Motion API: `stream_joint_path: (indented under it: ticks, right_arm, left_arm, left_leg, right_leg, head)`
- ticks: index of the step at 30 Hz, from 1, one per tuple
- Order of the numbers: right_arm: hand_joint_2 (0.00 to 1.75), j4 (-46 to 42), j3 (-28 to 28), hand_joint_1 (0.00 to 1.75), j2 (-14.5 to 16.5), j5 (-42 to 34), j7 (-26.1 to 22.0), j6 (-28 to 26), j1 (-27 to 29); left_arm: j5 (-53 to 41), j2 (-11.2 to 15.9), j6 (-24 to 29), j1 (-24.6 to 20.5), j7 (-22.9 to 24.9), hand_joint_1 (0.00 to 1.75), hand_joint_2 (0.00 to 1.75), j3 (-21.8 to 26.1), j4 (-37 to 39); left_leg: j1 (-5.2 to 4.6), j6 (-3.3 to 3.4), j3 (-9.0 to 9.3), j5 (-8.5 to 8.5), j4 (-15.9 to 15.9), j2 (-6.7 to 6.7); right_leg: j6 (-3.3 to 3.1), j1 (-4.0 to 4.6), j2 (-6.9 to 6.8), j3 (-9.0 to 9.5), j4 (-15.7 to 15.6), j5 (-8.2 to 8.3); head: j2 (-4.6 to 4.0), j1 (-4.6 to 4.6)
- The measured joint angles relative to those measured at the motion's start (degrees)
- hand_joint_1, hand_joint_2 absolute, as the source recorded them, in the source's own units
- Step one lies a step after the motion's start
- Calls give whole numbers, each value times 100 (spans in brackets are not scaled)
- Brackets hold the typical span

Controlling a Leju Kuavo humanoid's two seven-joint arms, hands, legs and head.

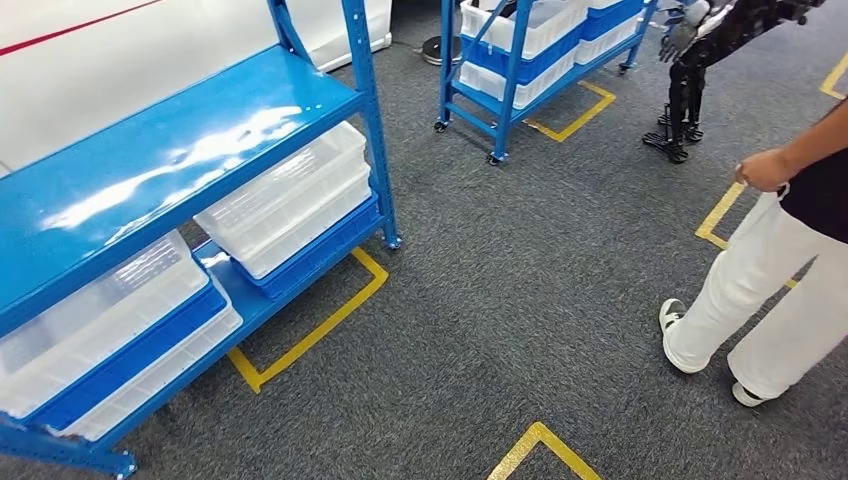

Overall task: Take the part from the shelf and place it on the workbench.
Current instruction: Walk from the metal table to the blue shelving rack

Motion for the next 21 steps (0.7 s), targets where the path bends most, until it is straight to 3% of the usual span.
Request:
stream_joint_path:
  ticks: [2, 3, 4, 6, 8, 9, 11, 12, 14, 16, 17, 18, 19, 21]
  right_arm:
    - [0, -63, -12, 0, 0, -118, 106, 67, 21]
    - [0, -109, -16, 0, 0, -172, 159, 100, 30]
    - [0, -159, -17, 0, 0, -217, 200, 125, 37]
    - [0, -253, -18, 0, 1, -282, 245, 162, 42]
    - [0, -330, -21, 0, 2, -322, 255, 178, 50]
    - [0, -366, -24, 0, 2, -337, 253, 185, 53]
    - [0, -429, -28, 0, 3, -359, 248, 202, 50]
    - [0, -456, -29, 0, 3, -367, 244, 213, 47]
    - [0, -491, -31, 0, 0, -382, 234, 225, 53]
    - [0, -506, -38, 0, -2, -391, 223, 222, 72]
    - [0, -511, -43, 0, -2, -394, 222, 221, 81]
    - [0, -513, -48, 0, -2, -399, 223, 220, 88]
    - [0, -515, -51, 0, -2, -403, 223, 221, 92]
    - [0, -515, -53, 0, -2, -416, 222, 221, 96]
  left_arm:
    - [-84, -31, 20, -19, 30, 0, 0, -89, 2]
    - [-123, -54, 27, -15, 45, 0, 0, -132, 2]
    - [-155, -78, 35, -4, 58, 0, 0, -171, 2]
    - [-214, -124, 55, 18, 66, 0, 0, -242, 3]
    - [-263, -156, 81, 9, 58, 0, 0, -314, 15]
    - [-280, -169, 100, 2, 49, 0, 0, -348, 26]
    - [-309, -185, 133, 4, 31, 0, 0, -393, 48]
    - [-321, -197, 144, 11, 23, 0, 0, -406, 61]
    - [-336, -219, 160, 13, 12, 0, 0, -434, 80]
    - [-337, -231, 168, 2, 4, 0, 0, -471, 91]
    - [-337, -233, 168, -2, 2, 0, 0, -486, 98]
    - [-337, -235, 168, -1, -1, 0, 0, -496, 110]
    - [-338, -237, 169, 4, -2, 0, 0, -502, 122]
    - [-343, -239, 173, 10, -9, 0, 0, -511, 150]
  left_leg:
    - [15, -36, -353, -289, 711, 145]
    - [21, -46, -430, -305, 874, 174]
    - [24, -50, -398, -216, 826, 198]
    - [17, -21, -18, 153, 127, 344]
    - [-26, 49, 325, 362, -524, 582]
    - [-50, 85, 382, 372, -655, 648]
    - [-69, 146, 379, 372, -701, 564]
    - [-58, 175, 398, 390, -737, 496]
    - [-18, 249, 444, 445, -815, 368]
    - [3, 294, 448, 474, -837, 244]
    - [2, 300, 440, 476, -834, 172]
    - [3, 302, 439, 476, -829, 91]
    - [5, 298, 443, 472, -822, 5]
    - [15, 272, 458, 455, -792, -174]
  right_leg:
    - [-25, 22, -200, 1, 8, -23]
    - [-27, 27, -298, 3, 14, -37]
    - [-24, 30, -383, 8, 21, -52]
    - [-3, 34, -526, 40, 36, -88]
    - [41, 57, -643, 76, 43, -125]
    - [66, 65, -695, 94, 41, -139]
    - [121, 69, -801, 137, 20, -153]
    - [153, 60, -787, 161, 30, -175]
    - [206, 36, -535, 84, 283, -368]
    - [233, 3, -206, -239, 964, -739]
    - [245, -6, -137, -431, 1336, -886]
    - [258, -16, -109, -574, 1584, -930]
    - [269, -25, -98, -634, 1637, -855]
    - [278, -53, -24, -465, 1114, -409]
  head:
    - [0, -3]
    - [0, -3]
    - [0, -3]
    - [-1, -3]
    - [-1, -3]
    - [-1, -2]
    - [0, -3]
    - [-1, -3]
    - [-1, 3]
    - [-1, 9]
    - [0, 8]
    - [0, 9]
    - [0, 8]
    - [0, 8]
